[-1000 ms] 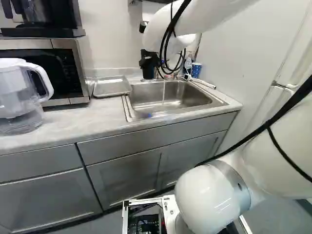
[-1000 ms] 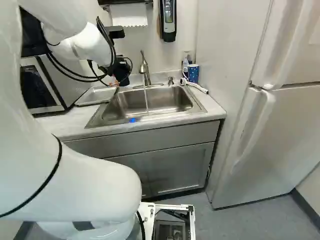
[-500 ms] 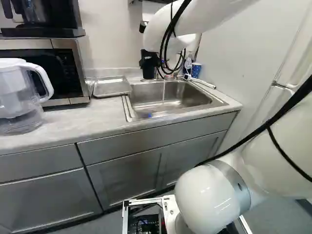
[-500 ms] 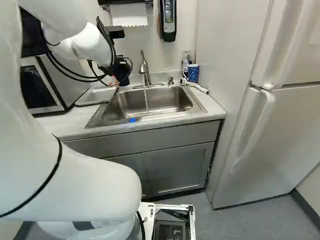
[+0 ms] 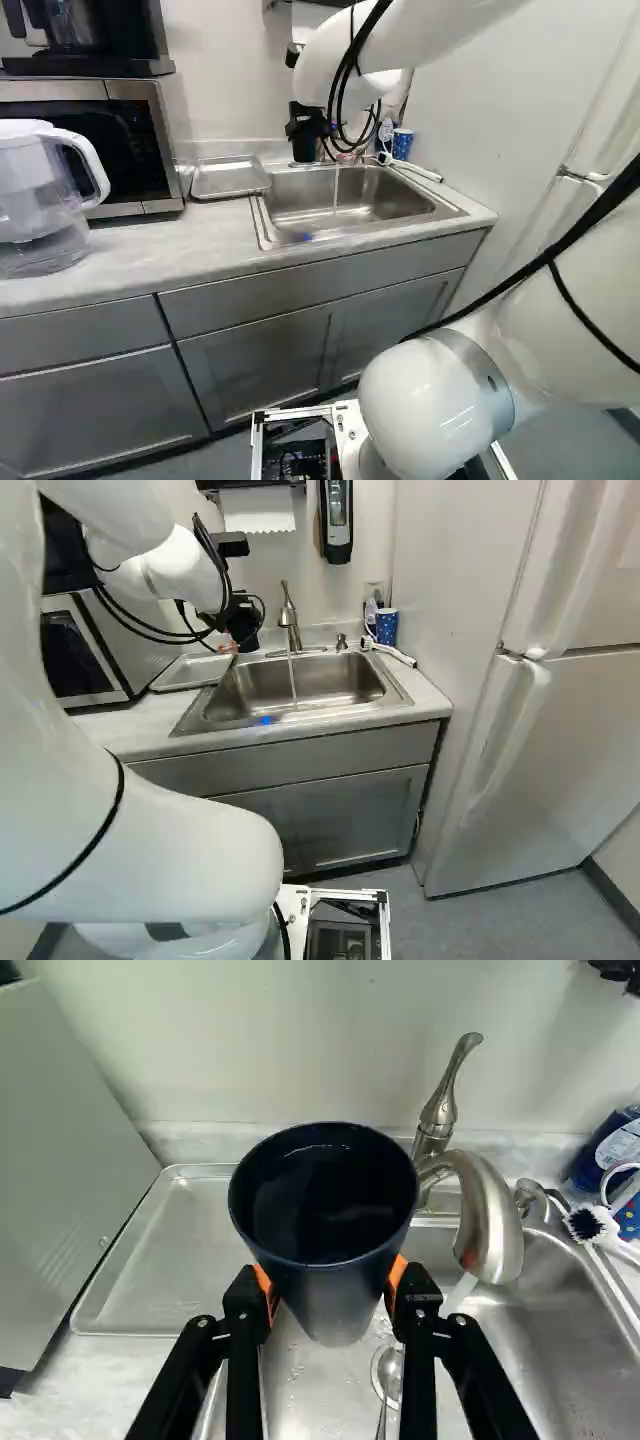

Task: Rinse the cup and place it in the tray

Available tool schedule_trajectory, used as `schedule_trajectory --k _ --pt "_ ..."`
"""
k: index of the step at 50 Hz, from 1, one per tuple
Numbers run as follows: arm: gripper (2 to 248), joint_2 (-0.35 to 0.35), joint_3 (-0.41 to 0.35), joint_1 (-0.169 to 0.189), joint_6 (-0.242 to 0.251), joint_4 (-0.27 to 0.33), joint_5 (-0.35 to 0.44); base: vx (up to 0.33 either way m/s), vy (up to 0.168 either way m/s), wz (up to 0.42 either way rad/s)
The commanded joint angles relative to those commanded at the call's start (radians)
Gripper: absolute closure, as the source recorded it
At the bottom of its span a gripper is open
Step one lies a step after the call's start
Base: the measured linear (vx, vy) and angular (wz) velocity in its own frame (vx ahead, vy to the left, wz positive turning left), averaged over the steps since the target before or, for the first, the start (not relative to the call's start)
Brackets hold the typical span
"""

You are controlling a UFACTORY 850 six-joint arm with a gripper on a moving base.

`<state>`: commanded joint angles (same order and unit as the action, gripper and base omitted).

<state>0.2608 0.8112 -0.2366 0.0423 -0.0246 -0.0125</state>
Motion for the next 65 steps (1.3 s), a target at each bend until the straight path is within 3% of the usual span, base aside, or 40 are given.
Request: schedule_trajectory --k 6,13,30,65 --pt "127 0.000 0.000 0.000 -0.002 0.000 0.000 0.000 0.000 0.000" --pt "127 -0.001 0.000 -0.002 -0.049 0.000 0.000 0.000 0.000 0.000" --pt "127 0.004 -0.003 -0.038 -0.221 0.000 0.000 0.000 0.000 0.000" --pt "127 0.003 -0.003 -0.038 -0.589 0.000 0.000 0.000 0.000 0.000"
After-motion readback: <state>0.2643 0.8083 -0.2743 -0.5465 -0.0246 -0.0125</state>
